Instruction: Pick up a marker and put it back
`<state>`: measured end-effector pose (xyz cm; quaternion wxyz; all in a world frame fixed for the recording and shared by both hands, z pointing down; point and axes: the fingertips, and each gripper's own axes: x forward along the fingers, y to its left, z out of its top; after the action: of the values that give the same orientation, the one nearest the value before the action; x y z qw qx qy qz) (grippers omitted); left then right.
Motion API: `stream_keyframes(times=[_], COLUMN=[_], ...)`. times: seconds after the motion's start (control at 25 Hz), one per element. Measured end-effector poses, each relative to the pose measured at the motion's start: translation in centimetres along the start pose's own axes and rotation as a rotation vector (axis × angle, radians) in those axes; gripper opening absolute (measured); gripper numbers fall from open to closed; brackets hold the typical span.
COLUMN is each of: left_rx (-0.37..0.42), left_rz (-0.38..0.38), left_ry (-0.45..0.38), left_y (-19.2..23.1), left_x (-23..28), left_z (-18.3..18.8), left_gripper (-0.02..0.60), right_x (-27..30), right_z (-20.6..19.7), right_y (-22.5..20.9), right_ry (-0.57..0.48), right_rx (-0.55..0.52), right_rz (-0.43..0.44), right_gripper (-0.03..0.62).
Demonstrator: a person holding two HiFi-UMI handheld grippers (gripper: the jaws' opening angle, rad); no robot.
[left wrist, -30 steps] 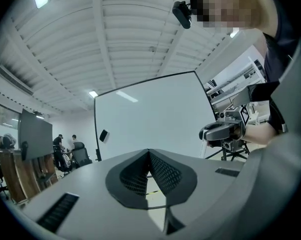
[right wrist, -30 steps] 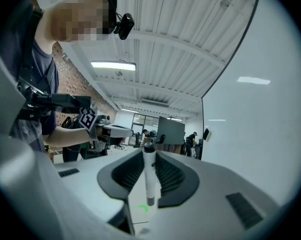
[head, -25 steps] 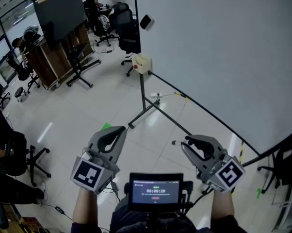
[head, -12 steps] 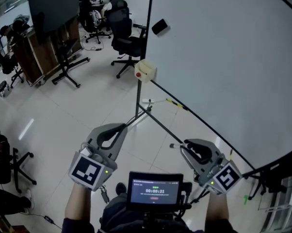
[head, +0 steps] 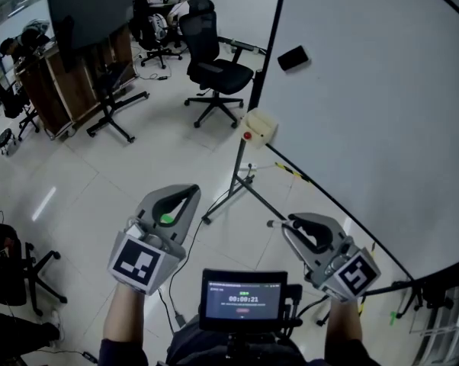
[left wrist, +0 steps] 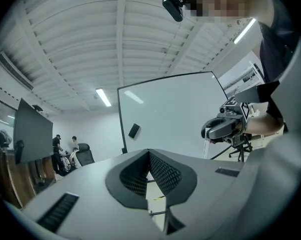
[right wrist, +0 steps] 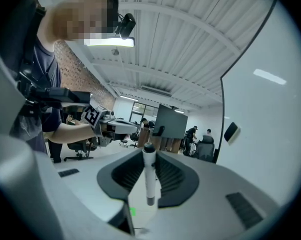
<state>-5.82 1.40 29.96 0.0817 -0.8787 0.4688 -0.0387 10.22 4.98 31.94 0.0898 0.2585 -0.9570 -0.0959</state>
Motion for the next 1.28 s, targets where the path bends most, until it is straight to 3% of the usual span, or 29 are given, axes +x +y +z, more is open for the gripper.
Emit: stream_keyframes(times=[0.52,0.96,1.28], left_rx=[-0.003,0.029,0.035], left_rz=[0.07,0.195,0.177], left_ry=[0.054,0.132,0.123], left_y=[6.2,10.4,13.9], left_x=[7.5,15.2,19.3], left_z=[-2.4,-3.6,-5.2], left_gripper=[0.0,0.0,0.0], right_x=[7.1,11.5,15.2], right_z=[-3.3,-5.8,-5.7], right_y=[-9.8,-20.1,-24.0], right_ry=[-0.032,-0.082,-0.097], right_rx=[0.034,0.07,0.057], right_rz=[0.048,0.132,0.087], right_gripper=[0.094,0.094,0.094])
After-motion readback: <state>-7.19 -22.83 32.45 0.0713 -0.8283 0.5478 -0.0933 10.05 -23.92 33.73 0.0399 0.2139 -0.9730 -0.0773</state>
